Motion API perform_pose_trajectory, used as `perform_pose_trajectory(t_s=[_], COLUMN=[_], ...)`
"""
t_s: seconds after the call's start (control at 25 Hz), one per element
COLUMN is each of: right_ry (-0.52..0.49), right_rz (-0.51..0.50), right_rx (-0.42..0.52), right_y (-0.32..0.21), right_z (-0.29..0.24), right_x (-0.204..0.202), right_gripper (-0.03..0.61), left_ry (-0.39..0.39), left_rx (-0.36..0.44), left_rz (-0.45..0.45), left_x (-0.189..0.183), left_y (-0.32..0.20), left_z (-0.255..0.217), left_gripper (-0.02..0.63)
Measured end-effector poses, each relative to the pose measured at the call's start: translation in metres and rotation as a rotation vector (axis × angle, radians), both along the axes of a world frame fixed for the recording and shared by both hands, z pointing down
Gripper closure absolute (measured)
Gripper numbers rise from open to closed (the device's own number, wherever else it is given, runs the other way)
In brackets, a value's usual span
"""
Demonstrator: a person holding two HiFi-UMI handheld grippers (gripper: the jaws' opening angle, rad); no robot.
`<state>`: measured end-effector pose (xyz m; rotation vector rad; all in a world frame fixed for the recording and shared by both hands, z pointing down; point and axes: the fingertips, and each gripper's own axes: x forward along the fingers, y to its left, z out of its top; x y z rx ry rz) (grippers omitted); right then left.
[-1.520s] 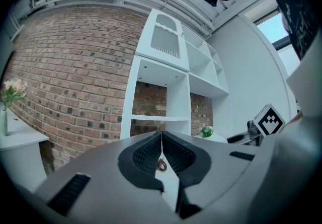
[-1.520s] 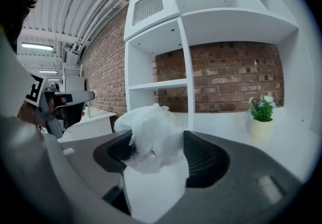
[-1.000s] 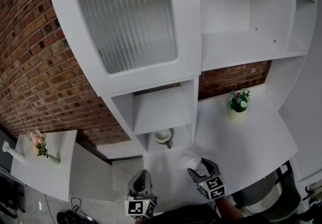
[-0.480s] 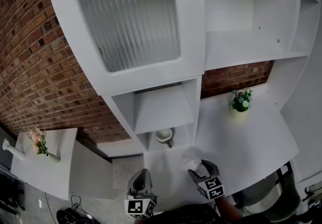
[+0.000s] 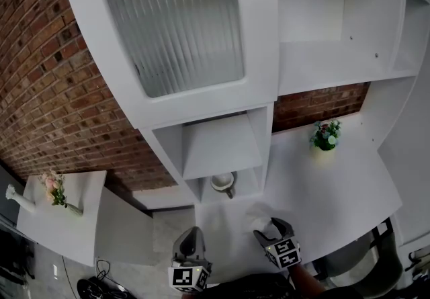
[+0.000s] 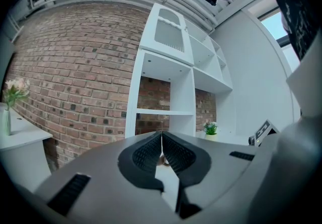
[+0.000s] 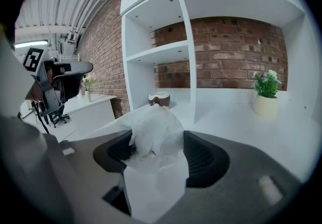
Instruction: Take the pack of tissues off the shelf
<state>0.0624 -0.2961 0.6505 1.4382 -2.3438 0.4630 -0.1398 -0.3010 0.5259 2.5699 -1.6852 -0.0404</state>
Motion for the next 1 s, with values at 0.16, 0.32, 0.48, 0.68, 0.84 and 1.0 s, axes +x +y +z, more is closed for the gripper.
perform_pose_trajectory(t_s=[0.16,0.32,0.48,0.68,0.84,1.0], right_ry=[0.000,-0.010,-0.018,-0.007,0.013,0.032], right_rz=[-0.006,0.000,0.002,-0.011,-0.018,-0.024], right_rx=[-0.017,-0.032,-0.035,-0.050,-0.069,-0.098], right_y=[0.001,0.004,0.004,0.010,0.015,0.019], right_z=[0.006,0.014,0.017,0.025,0.033,0.041], right_x=[-0.001,0.000,0.001,0.000,0.001,0.001], right_gripper=[0.285,0.285,0.285,0.280,0.275,0.265], left_ry=[0.000,0.011,0.003,-0.006,-0.005,0.014], left_rx=[-0.006,-0.008,-0.004,-0.009,-0.005,0.009], left_rz=[-0.007,-0.007,-0.008,-0.011,-0.003,0.006], left_x=[0.000,0.000,0.000,0.000,0.001,0.005], left_y=[0.001,0.002,0.001,0.001,0.001,0.000], left_z=[-0.001,-0.001,-0.003,-0.001,0.001,-0.008], left_gripper=[0.601,0.601,0.601,0.601,0.601,0.601])
